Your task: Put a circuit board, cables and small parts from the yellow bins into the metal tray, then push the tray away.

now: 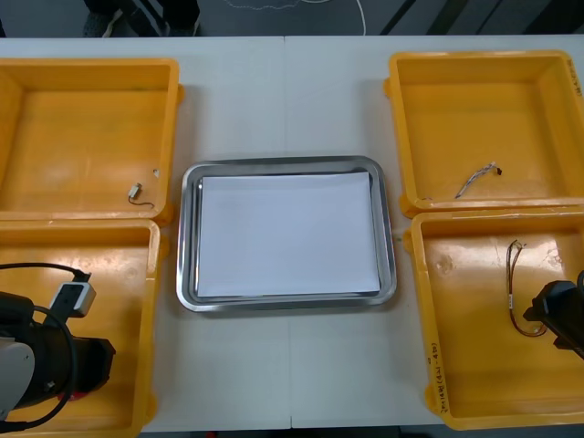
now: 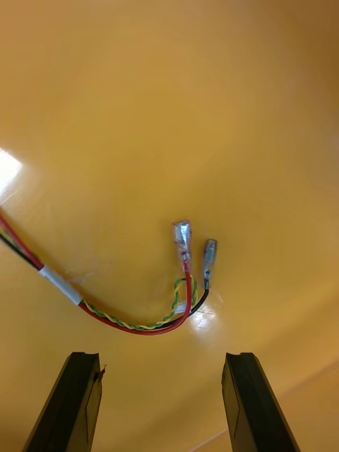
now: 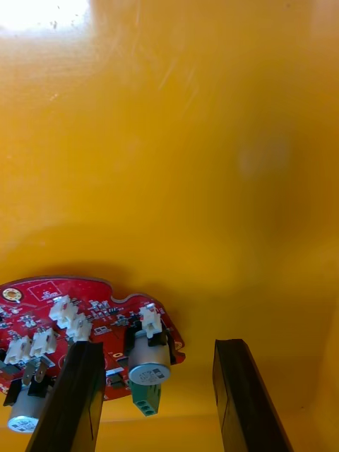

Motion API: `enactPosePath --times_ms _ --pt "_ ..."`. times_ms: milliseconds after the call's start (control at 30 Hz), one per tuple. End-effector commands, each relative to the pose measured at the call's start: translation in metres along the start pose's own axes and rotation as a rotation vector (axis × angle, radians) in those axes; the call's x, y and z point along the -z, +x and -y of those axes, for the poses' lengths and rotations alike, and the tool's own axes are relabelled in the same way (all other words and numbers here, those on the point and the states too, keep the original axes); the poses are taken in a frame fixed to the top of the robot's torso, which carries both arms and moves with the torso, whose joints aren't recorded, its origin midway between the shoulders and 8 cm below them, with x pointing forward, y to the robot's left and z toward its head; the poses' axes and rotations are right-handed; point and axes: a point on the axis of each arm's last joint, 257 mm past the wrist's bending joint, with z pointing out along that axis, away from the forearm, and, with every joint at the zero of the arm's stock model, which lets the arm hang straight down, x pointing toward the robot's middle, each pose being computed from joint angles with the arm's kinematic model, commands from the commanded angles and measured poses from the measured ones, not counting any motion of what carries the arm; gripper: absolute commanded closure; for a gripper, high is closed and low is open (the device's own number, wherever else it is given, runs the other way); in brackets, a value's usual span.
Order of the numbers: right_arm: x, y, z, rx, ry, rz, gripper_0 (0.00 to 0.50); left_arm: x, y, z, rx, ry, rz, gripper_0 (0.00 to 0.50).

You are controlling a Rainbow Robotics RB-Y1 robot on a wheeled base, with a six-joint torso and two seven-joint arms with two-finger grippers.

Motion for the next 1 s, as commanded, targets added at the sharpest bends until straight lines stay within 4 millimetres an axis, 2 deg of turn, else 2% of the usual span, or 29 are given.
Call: enactPosePath --times_ms 33,200,367,400,433,533,567,667,733,833,1000 --pt "0.02 -0.008 0.005 0.212 0.053 0.037 0.0 -0.005 0.004 0.008 -0.085 0.013 -0.004 0.065" --pt "0.035 -0.016 -0.006 0.412 0.075 0.07 0.0 -0.008 0.003 0.008 -0.081 0.015 -0.005 0.076" --pt "0.04 -0.023 -0.016 0.578 0.075 0.09 0.0 -0.008 0.003 0.006 -0.081 0.012 -0.005 0.12" --pt "0.04 -0.025 -0.02 0.628 0.076 0.1 0.0 -0.008 0.003 0.007 -0.083 0.012 -0.005 0.144" --pt "0.041 -0.027 -0.023 0.666 0.076 0.106 0.0 -0.008 0.003 0.007 -0.082 0.013 -0.006 0.215" --pt "0.04 -0.028 -0.03 0.738 0.067 0.113 0.0 -0.008 0.003 0.006 -0.082 0.011 -0.005 0.337" --pt "0.039 -0.028 -0.031 0.75 0.066 0.113 0.0 -0.008 0.003 0.006 -0.081 0.01 -0.004 0.354" --pt "0.03 -0.027 -0.037 0.809 0.05 0.112 0.0 -0.008 0.003 0.006 -0.08 0.01 -0.006 0.453" --pt "0.023 -0.027 -0.041 0.81 0.036 0.114 0.0 -0.008 0.003 0.006 -0.079 0.009 -0.005 0.489" --pt "0.012 -0.029 -0.046 0.816 0.025 0.12 0.0 -0.008 0.003 0.006 -0.08 0.01 -0.006 0.5" --pt "0.001 -0.03 -0.042 0.818 0.046 0.113 0.0 -0.004 -0.004 0.004 -0.078 0.008 0.008 0.5"
